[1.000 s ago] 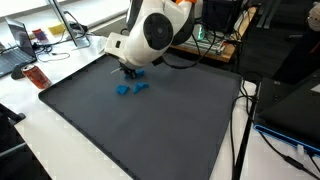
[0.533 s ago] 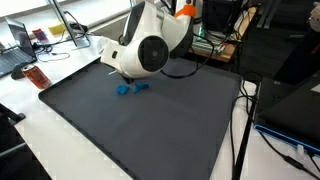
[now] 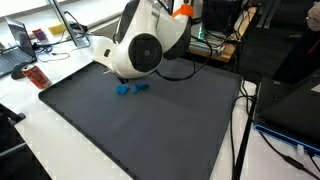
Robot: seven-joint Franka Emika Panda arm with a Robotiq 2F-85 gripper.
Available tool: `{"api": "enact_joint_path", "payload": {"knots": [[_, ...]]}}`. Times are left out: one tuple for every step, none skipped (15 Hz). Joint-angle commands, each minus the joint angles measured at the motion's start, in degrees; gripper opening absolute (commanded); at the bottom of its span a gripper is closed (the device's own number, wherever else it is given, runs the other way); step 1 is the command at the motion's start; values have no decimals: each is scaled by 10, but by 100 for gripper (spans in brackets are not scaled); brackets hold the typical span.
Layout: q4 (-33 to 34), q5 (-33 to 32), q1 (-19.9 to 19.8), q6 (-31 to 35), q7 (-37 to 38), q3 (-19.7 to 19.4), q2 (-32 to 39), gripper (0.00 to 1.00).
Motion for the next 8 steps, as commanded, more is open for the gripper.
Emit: {"api": "enact_joint_path", "payload": {"knots": [[-14, 3, -11, 2, -28, 7, -23, 1], [-29, 6, -15, 13, -34, 10, -36, 1], [-43, 9, -19, 23, -40, 13, -48, 1], [-61, 9, -22, 36, -45, 15, -62, 1], [-82, 11, -27, 55, -45, 18, -80, 1], [-101, 14, -32, 73, -48, 22, -96, 1], [-130, 20, -39, 97, -49, 26, -120, 1], [-154, 26, -45, 120, -50, 30, -141, 1]]}}
